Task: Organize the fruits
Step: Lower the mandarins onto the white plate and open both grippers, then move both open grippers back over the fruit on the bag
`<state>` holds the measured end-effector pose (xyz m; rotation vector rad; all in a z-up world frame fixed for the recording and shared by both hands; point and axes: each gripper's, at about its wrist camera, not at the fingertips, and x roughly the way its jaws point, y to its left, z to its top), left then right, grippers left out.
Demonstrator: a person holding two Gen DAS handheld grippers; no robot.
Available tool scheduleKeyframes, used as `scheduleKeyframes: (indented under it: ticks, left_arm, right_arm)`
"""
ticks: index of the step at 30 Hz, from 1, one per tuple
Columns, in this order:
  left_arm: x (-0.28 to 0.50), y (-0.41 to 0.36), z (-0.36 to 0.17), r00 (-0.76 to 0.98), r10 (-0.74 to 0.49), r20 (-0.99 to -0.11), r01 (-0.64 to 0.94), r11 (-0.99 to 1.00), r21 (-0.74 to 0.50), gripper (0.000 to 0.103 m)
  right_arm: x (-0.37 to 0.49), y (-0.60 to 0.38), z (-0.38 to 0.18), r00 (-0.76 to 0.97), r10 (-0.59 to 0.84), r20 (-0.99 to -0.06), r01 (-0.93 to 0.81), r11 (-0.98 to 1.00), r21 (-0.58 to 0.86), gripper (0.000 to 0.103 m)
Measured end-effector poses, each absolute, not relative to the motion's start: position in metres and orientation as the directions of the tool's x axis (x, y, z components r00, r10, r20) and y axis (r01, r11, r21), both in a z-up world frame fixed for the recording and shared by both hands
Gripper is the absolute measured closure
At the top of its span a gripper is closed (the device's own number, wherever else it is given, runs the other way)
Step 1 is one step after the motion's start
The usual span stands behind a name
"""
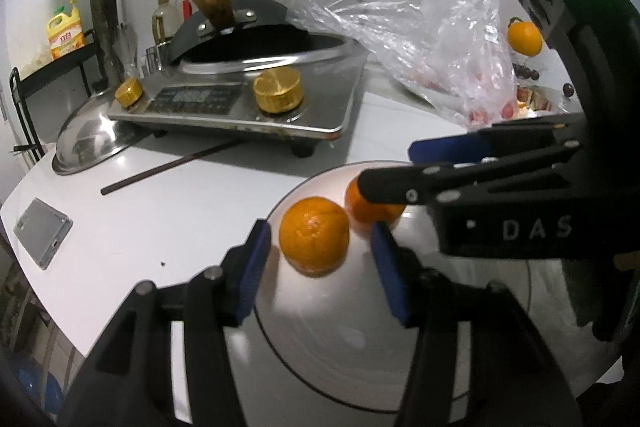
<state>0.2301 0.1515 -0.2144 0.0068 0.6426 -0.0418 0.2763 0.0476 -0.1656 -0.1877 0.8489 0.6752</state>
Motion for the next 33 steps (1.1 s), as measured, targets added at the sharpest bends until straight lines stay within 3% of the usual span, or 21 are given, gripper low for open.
scheduleKeyframes:
  ticks: [24,26,27,33]
  left_arm:
    - [0.186,0.094,-0.173,0.830,-0.046,-0.555,0.072,0.997,0.026,0.047]
    - [0.183,0.088,-0.171,0.830,-0.048,-0.555,0.075,0.997,0.025,0.037]
    - [0.181,0.084,-0.169,0.833,-0.050,-0.551,0.074,0.997,0.022,0.027]
    - [0.175,0.064,-0.163,0.835,-0.050,-0.547,0.079,0.996,0.029,0.026]
  right_arm:
    - [0.219,-0.022,-0.114,0.571,0.471,-0.672,-0.572,0.816,0.086,0.048]
    - [0.214,-0.032,-0.111,0.580,0.469,-0.666,-0.564,0.821,0.087,0.048]
    - [0.211,-0.039,-0.110,0.585,0.467,-0.663,-0.559,0.825,0.088,0.048]
    - [0.199,-0.067,-0.104,0.608,0.456,-0.650,-0.534,0.840,0.089,0.048]
